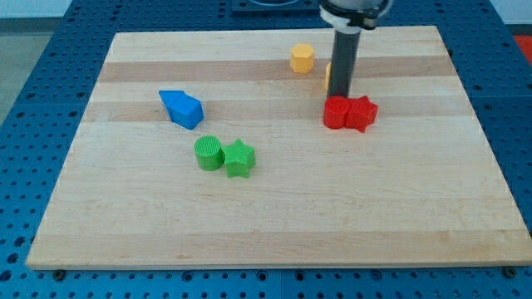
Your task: Place the heart at the right side of the hexagon
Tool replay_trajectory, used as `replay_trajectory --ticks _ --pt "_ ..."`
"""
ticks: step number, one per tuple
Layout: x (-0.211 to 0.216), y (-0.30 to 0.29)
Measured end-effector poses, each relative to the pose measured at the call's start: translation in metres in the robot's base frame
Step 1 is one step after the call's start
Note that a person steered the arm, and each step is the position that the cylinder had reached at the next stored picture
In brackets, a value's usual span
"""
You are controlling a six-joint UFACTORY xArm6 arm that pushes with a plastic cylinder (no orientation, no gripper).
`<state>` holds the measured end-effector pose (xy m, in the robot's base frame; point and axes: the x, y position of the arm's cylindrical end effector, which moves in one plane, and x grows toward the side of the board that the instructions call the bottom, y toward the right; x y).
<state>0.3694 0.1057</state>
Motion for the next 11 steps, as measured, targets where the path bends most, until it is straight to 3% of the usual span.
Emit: replay_trajectory --ticks 4,9,11 --pt "-0.035 0.002" --pt "-0.048 -0.017" --pt "-0.082 -0.017"
